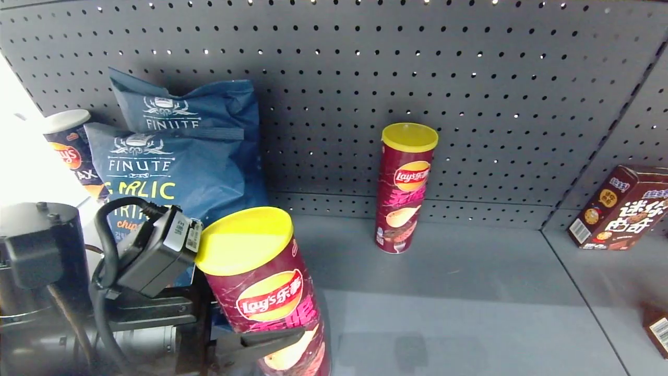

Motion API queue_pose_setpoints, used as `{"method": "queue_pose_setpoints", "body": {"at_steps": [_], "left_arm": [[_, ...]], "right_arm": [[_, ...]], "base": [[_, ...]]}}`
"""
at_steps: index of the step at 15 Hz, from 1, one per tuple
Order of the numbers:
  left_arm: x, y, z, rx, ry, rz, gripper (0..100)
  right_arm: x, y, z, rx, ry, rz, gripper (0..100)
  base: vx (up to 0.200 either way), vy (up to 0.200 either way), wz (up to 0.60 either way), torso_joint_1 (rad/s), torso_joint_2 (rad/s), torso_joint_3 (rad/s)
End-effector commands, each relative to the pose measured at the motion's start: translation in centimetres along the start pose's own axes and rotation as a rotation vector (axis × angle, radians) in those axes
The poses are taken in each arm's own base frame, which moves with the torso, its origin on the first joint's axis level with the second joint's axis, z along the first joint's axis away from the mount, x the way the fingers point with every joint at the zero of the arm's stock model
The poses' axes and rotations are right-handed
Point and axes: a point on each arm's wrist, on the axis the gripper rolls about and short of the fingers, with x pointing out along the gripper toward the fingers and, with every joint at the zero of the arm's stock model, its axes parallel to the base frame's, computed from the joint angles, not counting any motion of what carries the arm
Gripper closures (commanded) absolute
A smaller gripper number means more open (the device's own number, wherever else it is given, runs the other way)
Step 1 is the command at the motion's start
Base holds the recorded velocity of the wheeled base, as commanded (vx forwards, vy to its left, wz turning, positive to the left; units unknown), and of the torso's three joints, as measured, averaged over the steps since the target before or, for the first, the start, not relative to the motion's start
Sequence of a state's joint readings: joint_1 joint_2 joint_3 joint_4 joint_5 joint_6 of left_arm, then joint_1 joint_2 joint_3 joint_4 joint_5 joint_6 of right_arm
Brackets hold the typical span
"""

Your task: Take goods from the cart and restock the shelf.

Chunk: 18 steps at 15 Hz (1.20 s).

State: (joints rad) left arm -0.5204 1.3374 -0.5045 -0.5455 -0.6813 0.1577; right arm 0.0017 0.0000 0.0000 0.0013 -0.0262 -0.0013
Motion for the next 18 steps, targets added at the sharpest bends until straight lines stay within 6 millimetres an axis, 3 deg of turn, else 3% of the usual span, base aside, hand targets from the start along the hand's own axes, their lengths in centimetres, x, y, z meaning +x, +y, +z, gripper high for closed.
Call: {"method": "queue_pose_setpoints", "body": {"at_steps": [1,4,15,18], "left_arm": [[0.0,-0.1,-0.3,-0.007,0.009,-0.001,100],[-0.1,-0.1,-0.5,-0.004,0.003,0.000,100],[-0.6,-0.4,-0.1,0.006,-0.010,0.010,100],[-2.0,-1.4,0.6,0.023,-0.031,0.036,100]], "right_arm": [[0.0,0.0,0.0,0.000,0.002,0.000,0],[0.0,0.0,0.0,0.000,0.002,0.001,0],[0.0,0.0,0.0,-0.003,0.002,0.009,0],[0.0,0.0,0.0,-0.003,0.002,0.011,0]], "base": [[0.000,0.000,0.00,0.000,0.00,0.000],[0.000,0.000,-0.60,0.001,0.00,0.007],[0.000,0.000,0.00,0.000,0.00,0.000],[0.000,0.000,0.00,0.000,0.00,0.000]]}}
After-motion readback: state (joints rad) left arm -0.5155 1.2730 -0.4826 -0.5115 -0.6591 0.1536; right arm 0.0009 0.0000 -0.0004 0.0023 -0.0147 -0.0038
